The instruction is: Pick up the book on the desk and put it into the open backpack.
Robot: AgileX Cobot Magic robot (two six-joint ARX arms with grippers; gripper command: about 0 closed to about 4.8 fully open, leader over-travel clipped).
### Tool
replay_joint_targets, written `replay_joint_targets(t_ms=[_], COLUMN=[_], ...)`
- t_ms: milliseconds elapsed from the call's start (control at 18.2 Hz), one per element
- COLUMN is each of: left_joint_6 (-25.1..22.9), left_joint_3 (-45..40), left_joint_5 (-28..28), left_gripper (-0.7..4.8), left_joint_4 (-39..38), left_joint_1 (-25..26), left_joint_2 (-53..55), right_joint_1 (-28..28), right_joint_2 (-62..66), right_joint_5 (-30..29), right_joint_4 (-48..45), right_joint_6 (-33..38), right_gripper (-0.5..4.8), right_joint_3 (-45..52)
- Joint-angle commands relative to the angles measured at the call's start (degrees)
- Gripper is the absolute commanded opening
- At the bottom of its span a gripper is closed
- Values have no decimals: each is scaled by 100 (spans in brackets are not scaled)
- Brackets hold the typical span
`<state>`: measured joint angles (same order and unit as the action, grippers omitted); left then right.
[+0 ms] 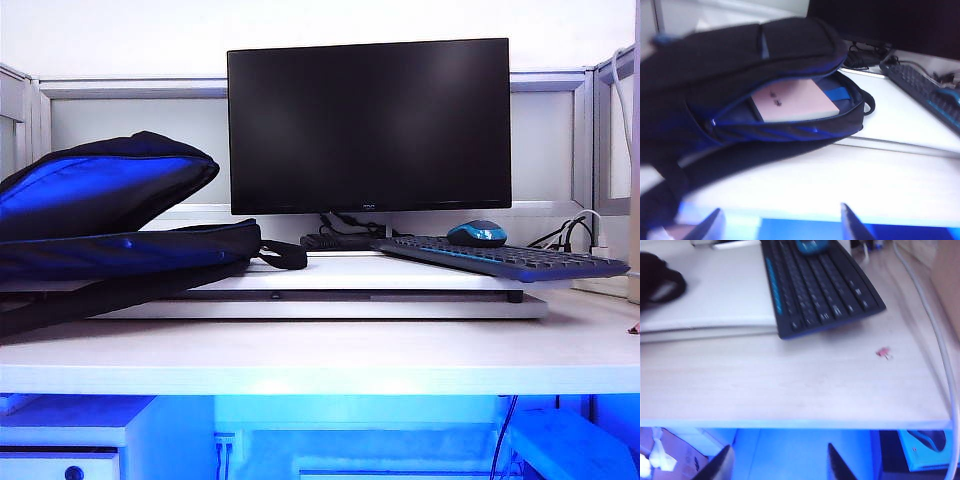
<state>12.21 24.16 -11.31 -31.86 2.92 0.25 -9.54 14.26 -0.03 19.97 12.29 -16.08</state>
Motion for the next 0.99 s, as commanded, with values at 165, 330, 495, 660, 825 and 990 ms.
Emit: replay_joint_targets(t_ms=[165, 330, 495, 660, 825, 990], left_joint_6=[284, 282, 282, 282, -17, -328], left_joint_3=[-417, -717, -1130, -1593, -1729, -1814], left_joint_5=[372, 376, 236, -232, -426, -789], left_gripper=[306, 303, 303, 299, 298, 141], left_joint_4=[608, 944, 1204, 1578, 1591, 1598], left_joint_1=[7, 7, 4, 4, 2, 2], left_joint_2=[0, -2, -2, -2, -2, -2], right_joint_1=[-2, -2, -2, -2, -2, -2], right_joint_2=[-50, -76, -81, -98, -107, -269], right_joint_5=[33, 52, 50, 55, 52, 52], right_joint_4=[-654, -846, -977, -1126, -1126, -1189], right_joint_6=[125, 122, 125, 142, 136, 136], right_gripper=[226, 219, 219, 212, 121, 21], right_joint_3=[372, 710, 1073, 1359, 1368, 1368])
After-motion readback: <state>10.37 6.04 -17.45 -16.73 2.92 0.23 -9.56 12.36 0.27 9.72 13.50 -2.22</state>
